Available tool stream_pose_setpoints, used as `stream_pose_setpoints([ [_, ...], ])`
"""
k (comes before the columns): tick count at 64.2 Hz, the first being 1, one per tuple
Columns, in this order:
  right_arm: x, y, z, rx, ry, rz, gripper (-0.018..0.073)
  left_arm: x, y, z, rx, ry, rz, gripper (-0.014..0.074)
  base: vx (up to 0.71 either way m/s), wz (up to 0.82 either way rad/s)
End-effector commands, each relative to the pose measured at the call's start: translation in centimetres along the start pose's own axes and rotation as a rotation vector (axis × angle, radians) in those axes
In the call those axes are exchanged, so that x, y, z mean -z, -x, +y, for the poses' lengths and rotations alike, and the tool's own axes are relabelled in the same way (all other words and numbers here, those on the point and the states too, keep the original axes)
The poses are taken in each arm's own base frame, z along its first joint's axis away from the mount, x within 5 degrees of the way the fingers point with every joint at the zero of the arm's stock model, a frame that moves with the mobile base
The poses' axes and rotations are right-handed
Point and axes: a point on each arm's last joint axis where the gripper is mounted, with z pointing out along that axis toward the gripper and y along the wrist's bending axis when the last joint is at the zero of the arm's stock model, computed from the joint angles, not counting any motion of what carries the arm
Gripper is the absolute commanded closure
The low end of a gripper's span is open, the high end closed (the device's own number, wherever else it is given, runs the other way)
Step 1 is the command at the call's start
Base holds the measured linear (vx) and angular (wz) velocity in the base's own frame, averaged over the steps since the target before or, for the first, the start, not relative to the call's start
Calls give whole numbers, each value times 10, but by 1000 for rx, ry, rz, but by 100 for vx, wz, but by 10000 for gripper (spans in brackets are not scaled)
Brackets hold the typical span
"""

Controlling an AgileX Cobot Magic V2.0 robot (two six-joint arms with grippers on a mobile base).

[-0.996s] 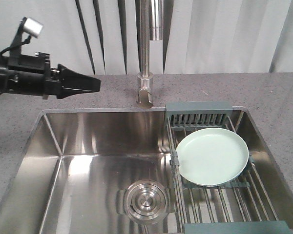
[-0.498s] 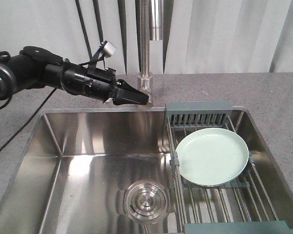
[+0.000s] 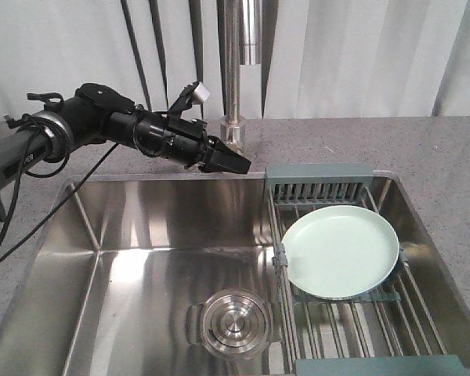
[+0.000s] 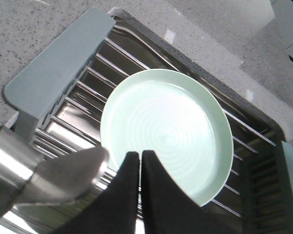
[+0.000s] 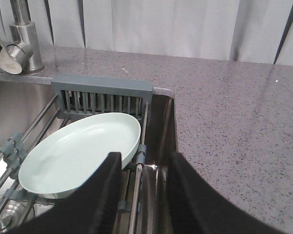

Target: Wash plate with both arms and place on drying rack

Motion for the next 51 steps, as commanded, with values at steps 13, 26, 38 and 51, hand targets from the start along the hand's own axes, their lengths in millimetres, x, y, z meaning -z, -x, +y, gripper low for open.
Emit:
stream_pose_setpoints([
  [13,1,16,0,20,0,-94,316,18,49,-30,-125,1,-150,603,0,0],
  [26,1,16,0,20,0,-94,316,20,58,-23,-129,72,-215,603,0,0],
  [38,1,16,0,20,0,-94,316,22,59,-21,-126,96,-233,603,0,0],
  [51,1,16,0,20,0,-94,316,26,59,-21,-113,83,-227,603,0,0],
])
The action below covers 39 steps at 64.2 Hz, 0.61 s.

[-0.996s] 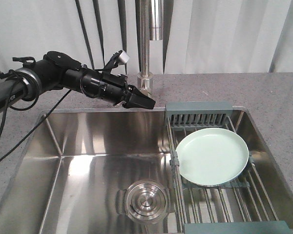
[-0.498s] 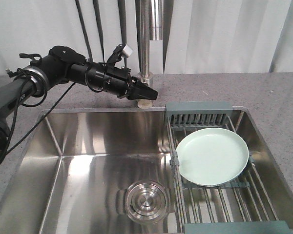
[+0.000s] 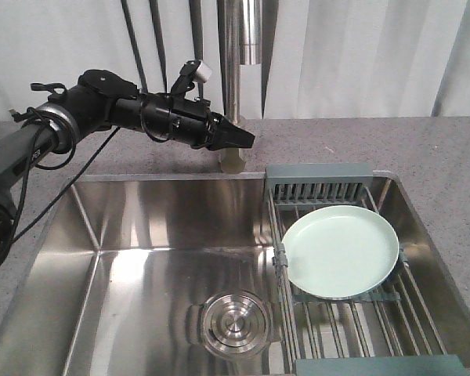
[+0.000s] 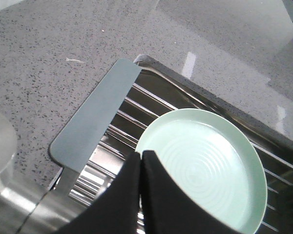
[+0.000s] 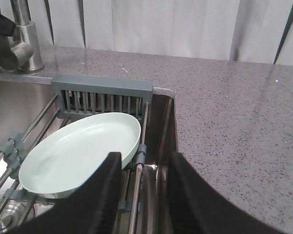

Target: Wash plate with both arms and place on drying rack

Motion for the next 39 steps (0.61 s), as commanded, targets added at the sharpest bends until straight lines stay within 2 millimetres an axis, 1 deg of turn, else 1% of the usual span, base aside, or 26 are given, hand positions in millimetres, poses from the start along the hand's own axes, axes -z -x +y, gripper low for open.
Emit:
stream_pose_setpoints([
  [1,1,16,0,20,0,-94,316,23,37,-23,-21,11,-130,603,0,0],
  [15,1,16,0,20,0,-95,316,24,33,-35,40,-87,-63,603,0,0],
  [26,1,16,0,20,0,-95,316,37,39,-46,51,-89,-34,603,0,0],
  [32,1,16,0,20,0,-95,316,47,44,-51,65,-1,9,603,0,0],
  [39,1,16,0,20,0,-95,316,65,52,-57,62,197,60,603,0,0],
])
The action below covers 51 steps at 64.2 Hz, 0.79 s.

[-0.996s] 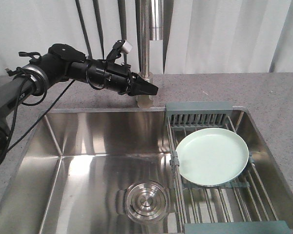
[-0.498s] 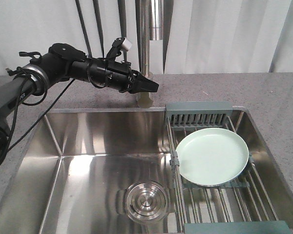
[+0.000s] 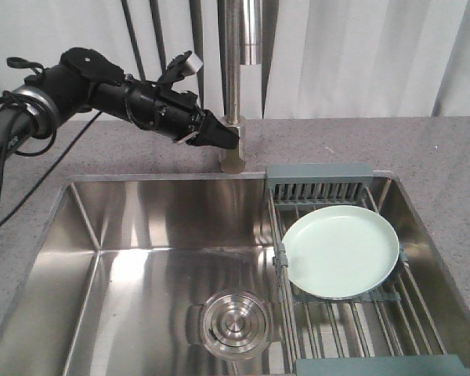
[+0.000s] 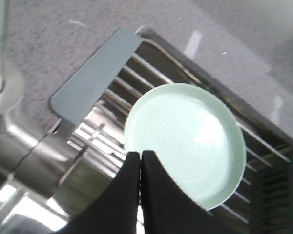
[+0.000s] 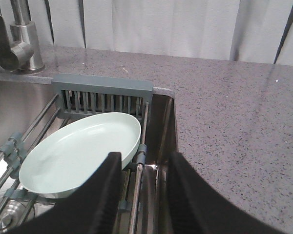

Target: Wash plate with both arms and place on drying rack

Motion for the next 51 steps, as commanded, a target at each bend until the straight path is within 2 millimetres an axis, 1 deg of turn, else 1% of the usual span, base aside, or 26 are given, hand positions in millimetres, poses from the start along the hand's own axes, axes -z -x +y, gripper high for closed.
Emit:
stream_pose_setpoints([
  [1,1,16,0,20,0,-95,316,46,32,-41,-34,145,-81,603,0,0],
  [10,1,16,0,20,0,-95,316,81,40,-53,-31,410,-74,603,0,0],
  [16,1,16,0,20,0,-95,316,103,44,-65,-27,543,-85,603,0,0],
  [25,1,16,0,20,0,-95,316,134,42,-78,-41,746,-59,603,0,0],
  [30,1,16,0,20,0,-95,316,147,38,-85,-37,826,-60,603,0,0],
  [34,1,16,0,20,0,-93,316,158,37,-95,-62,864,-82,603,0,0],
  [38,1,16,0,20,0,-93,316,165,33,-102,-73,885,-100,603,0,0],
  [44,1,16,0,20,0,-93,316,179,26,-119,-93,914,-162,603,0,0],
  [48,1,16,0,20,0,-93,316,185,19,-129,-110,921,-197,603,0,0],
  [51,1,16,0,20,0,-93,316,189,10,-134,-114,928,-210,603,0,0],
])
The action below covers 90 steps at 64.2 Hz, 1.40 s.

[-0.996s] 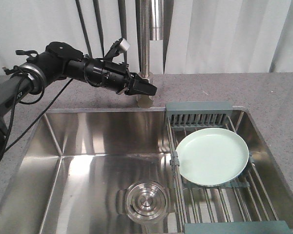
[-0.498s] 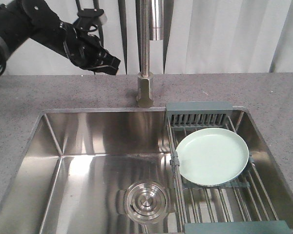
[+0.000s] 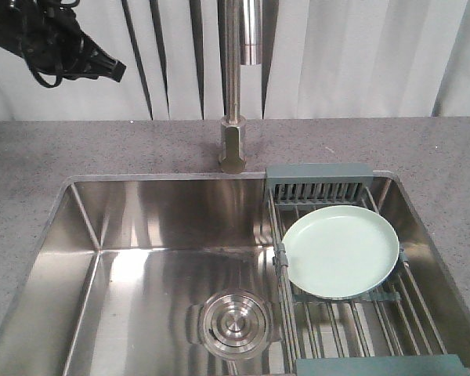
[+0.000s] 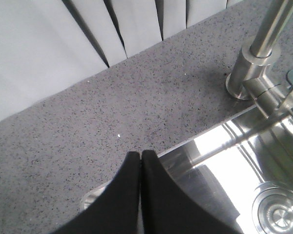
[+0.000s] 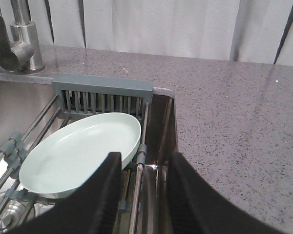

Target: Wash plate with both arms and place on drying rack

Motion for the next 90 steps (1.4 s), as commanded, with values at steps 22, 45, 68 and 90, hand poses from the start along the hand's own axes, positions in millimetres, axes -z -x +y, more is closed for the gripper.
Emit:
stream_pose_setpoints([
  [22,1,16,0,20,0,-93,316,74,-77,-9,-9,109,-236,603,0,0],
  [45,1,16,0,20,0,-95,316,95,-176,-27,26,107,-323,601,0,0],
  [68,1,16,0,20,0,-95,316,139,-248,-40,17,136,-439,601,0,0],
  [90,1,16,0,20,0,-95,316,153,-323,-52,12,160,-524,601,0,0],
])
